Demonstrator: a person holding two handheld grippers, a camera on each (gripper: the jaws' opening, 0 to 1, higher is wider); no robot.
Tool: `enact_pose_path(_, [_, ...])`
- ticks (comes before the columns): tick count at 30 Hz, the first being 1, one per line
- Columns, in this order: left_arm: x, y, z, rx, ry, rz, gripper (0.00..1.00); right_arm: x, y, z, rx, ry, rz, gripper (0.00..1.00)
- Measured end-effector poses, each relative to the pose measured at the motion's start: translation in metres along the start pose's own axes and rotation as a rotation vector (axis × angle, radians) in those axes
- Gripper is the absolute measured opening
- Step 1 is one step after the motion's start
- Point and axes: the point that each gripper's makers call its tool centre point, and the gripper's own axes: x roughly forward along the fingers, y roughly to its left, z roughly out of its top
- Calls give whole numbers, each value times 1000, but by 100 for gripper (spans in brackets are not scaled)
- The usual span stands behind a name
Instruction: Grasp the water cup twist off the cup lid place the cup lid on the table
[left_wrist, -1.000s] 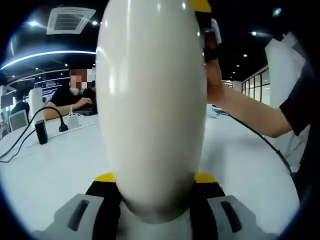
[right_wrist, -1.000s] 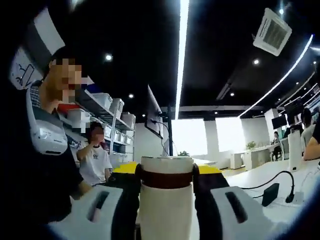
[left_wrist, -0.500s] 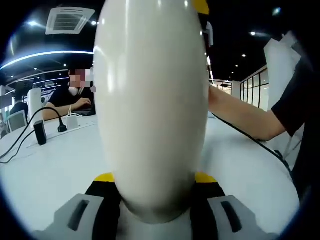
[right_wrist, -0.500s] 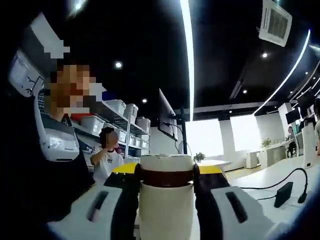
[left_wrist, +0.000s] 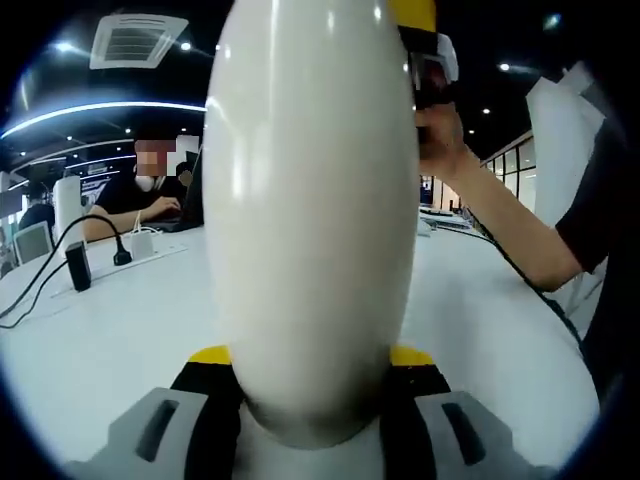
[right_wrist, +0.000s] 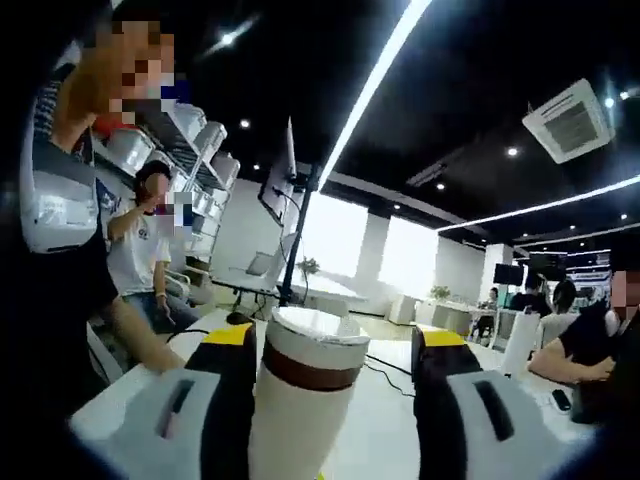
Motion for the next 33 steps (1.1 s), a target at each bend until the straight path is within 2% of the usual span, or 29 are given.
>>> enact_pose_path(2, [0,-2,0,0,0,2,55,1,4,0,-21,24,-32,65])
enact_pose_path(3, [0,-1,0,0,0,3,55,2,3,3,-31,11,-62,65])
enact_pose_path(5, [0,-3,1,-1,0,6,55,4,6,12,-14,-36,-75,65])
enact_pose_path(7, [-1,-5,1,-1,0,8,55,8,8,17,-9,-30,-81,65])
enact_pose_path(10, [-1,-7,1,0,0,8,55,12,-4,31,-102,6,-171,64])
enact_pose_path(13, [-1,-9,1,0,-1,10,55,10,-13,36,-173,53,-294,63])
enact_pose_path(14, [-2,-11,1,0,-1,10,55,9,-13,37,-179,53,-319,62])
enact_pose_path(15, [-2,-12,1,0,-1,10,55,7,-14,36,-161,52,-379,60])
enact_pose_path(17, [-2,-13,2,0,-1,9,55,8,-10,37,-155,32,-419,54])
enact_pose_path(19, [-3,-13,2,0,-1,9,55,5,-7,37,-161,37,-508,49])
enact_pose_path(20, [-3,-13,2,0,-1,9,55,3,-7,41,-167,12,-560,46])
enact_pose_path(21, [-3,-13,2,0,-2,9,55,3,-1,42,-169,3,-571,45])
enact_pose_path(22, [-3,-13,2,1,-2,9,55,4,4,39,-177,14,-578,45])
enact_pose_path(26, [-3,-14,2,1,-2,9,55,-8,3,36,-221,16,-711,45])
enact_pose_path(29, [-3,-14,3,1,-2,9,55,-9,4,27,-192,30,-733,45])
enact_pose_path(33, [-3,-13,3,1,-2,9,55,-9,3,1,-156,95,-774,45])
